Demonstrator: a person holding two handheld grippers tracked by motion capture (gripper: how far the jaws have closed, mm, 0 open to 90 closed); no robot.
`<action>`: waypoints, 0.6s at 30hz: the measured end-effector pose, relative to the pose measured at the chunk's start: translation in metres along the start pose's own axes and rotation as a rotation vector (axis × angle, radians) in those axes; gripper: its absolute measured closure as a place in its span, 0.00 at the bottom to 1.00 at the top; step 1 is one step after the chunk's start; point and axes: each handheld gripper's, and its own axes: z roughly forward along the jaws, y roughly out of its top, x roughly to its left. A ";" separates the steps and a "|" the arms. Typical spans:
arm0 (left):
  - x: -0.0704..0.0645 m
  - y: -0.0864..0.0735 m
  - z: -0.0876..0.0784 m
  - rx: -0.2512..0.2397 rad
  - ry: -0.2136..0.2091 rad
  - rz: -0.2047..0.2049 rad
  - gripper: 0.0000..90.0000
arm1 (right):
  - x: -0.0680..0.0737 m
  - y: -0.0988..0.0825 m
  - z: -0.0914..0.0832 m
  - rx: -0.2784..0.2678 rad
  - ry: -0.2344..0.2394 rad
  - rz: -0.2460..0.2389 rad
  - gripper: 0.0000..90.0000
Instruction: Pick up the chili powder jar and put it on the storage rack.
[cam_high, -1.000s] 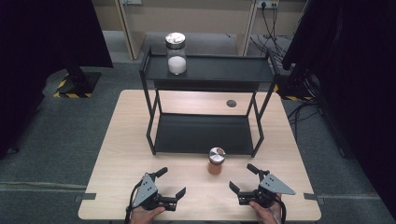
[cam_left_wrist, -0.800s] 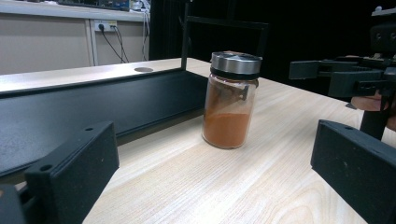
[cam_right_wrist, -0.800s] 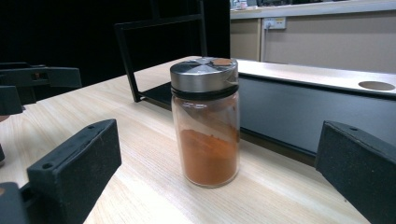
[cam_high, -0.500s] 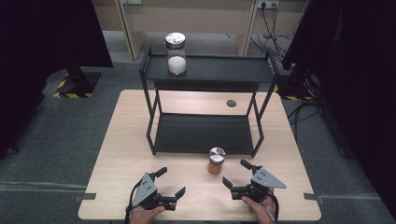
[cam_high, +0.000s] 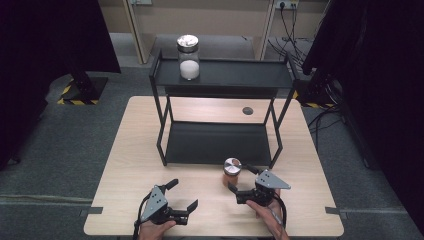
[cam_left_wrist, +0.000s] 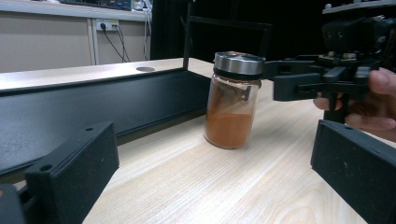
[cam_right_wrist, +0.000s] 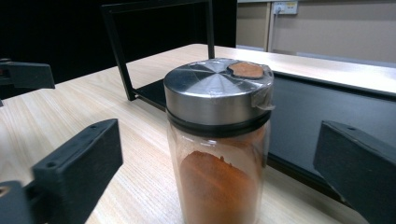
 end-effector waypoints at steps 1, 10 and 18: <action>0.000 0.000 0.000 0.000 -0.001 0.000 0.00 | -0.001 0.000 0.002 0.002 0.003 -0.001 0.05; 0.001 0.000 0.000 0.001 -0.003 -0.007 0.00 | 0.000 0.006 0.013 0.036 -0.011 -0.009 0.16; 0.001 0.000 0.000 0.000 -0.001 -0.010 0.00 | -0.001 0.008 0.017 0.044 -0.001 -0.011 0.23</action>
